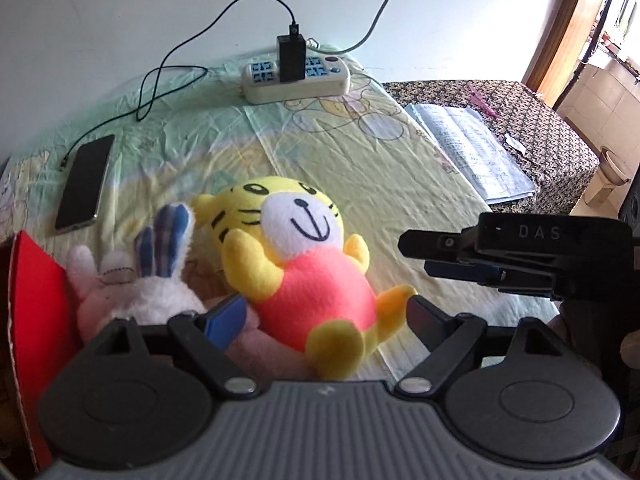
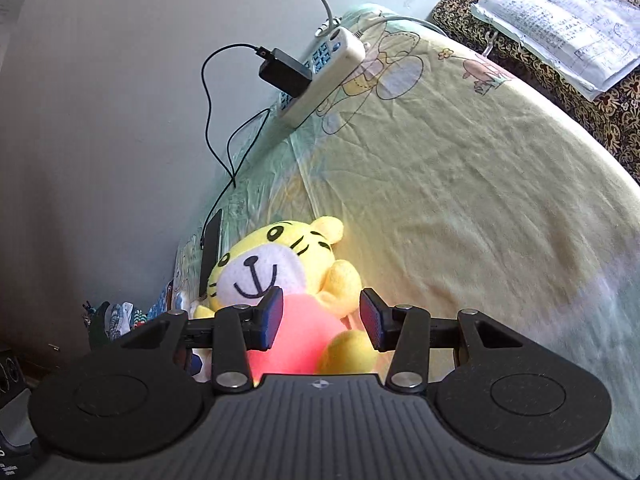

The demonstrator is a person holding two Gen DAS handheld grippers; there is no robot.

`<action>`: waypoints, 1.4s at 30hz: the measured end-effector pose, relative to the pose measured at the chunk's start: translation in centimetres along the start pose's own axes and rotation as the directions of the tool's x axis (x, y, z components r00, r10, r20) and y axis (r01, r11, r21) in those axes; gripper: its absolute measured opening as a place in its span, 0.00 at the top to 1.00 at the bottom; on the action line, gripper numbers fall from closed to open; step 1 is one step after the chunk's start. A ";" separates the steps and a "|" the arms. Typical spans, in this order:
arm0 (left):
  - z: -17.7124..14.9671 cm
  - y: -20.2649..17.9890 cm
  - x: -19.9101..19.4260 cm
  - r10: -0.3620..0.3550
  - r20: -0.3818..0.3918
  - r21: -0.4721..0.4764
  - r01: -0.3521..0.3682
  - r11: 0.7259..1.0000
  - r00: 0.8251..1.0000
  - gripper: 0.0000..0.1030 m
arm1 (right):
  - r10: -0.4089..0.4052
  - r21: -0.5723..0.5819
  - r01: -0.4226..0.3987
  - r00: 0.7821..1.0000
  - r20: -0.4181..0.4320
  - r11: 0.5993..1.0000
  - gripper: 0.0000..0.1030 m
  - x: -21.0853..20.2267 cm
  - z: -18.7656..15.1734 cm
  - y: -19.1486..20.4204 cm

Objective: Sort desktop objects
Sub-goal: 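Move both tools back to the yellow tiger plush on the bed, then grasp the yellow tiger plush between both tools and lift it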

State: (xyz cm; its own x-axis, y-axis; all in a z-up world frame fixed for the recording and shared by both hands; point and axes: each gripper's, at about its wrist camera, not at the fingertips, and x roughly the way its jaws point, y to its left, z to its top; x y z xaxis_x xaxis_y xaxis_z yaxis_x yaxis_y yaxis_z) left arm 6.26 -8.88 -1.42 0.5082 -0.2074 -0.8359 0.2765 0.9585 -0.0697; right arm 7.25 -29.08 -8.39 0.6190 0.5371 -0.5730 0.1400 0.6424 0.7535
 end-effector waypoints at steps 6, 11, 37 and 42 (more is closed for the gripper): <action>1.2 1.5 2.9 0.050 -0.048 -0.036 -0.052 0.998 0.998 0.14 | 0.002 0.030 -0.001 1.000 -0.027 1.000 0.55 3.0 1.5 -1.3; 1.7 1.1 4.6 0.069 -0.063 0.003 -0.069 0.998 0.996 0.16 | 0.015 0.017 -0.013 0.997 -0.082 1.000 0.55 5.5 1.7 -1.4; 0.5 -3.1 4.3 -0.092 -0.091 0.009 0.093 0.996 0.992 0.23 | -0.008 -0.013 0.007 0.999 -0.034 1.000 0.85 -3.1 0.3 -2.0; -1.4 -5.9 3.4 -0.168 -0.120 0.065 0.177 0.982 0.978 0.23 | -0.073 0.011 0.073 0.997 -0.021 0.997 0.85 -6.5 -1.8 -3.4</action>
State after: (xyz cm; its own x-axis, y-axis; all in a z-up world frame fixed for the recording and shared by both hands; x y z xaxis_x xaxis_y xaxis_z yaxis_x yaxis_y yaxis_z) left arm 5.18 -14.95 -4.58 0.3531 -0.3407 -0.8713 0.4142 0.8920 -0.1809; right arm 1.36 -33.76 -7.76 0.5904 0.5006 -0.6331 0.1933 0.6739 0.7131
